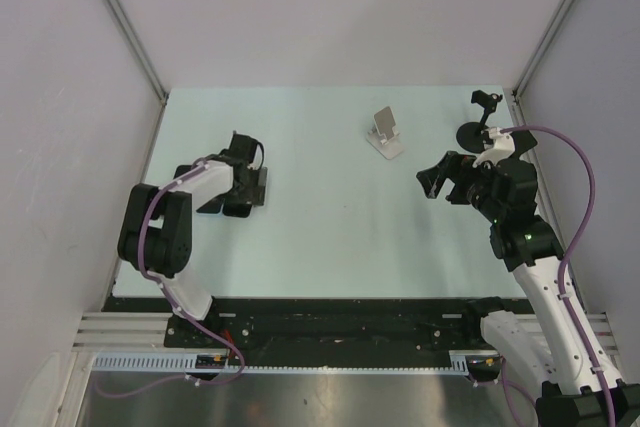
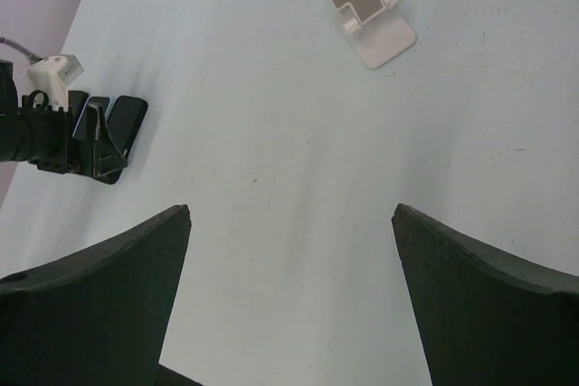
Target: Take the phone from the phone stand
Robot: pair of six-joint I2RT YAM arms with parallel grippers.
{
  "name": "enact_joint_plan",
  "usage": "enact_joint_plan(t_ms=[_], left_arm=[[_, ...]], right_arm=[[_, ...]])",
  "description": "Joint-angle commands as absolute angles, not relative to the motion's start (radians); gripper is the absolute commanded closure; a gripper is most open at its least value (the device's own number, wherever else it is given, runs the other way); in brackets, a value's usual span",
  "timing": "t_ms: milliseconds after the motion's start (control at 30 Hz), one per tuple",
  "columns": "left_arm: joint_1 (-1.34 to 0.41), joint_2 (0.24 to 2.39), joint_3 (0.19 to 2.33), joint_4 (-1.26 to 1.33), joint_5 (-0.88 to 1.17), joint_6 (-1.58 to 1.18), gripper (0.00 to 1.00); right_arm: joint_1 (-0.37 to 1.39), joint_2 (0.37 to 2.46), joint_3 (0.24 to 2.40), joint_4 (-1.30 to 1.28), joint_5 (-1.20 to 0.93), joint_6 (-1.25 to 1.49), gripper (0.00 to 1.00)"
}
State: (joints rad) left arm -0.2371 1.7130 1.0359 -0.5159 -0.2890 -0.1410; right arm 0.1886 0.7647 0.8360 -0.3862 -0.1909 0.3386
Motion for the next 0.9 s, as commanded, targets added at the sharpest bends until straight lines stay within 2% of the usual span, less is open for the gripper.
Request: enact_joint_plan(t_ms=[0, 400, 867], left_arm=[[-0.247, 1.676, 1.132, -0.509, -0.229, -0.163, 0.08], [-0.256, 1.891, 1.331, -0.511, -0.313, -0.127, 0.06], [-0.163, 1.901, 1.295, -0.511, -0.351, -0.127, 0.06]], right_arm=[[0.192, 0.75, 0.838, -0.367, -0.186, 0.327, 0.0], [0.19, 0.729, 0.838, -0.367, -0.184, 0.33, 0.0], [0.189, 0.75, 0.838, -0.367, -0.187, 0.331, 0.0]])
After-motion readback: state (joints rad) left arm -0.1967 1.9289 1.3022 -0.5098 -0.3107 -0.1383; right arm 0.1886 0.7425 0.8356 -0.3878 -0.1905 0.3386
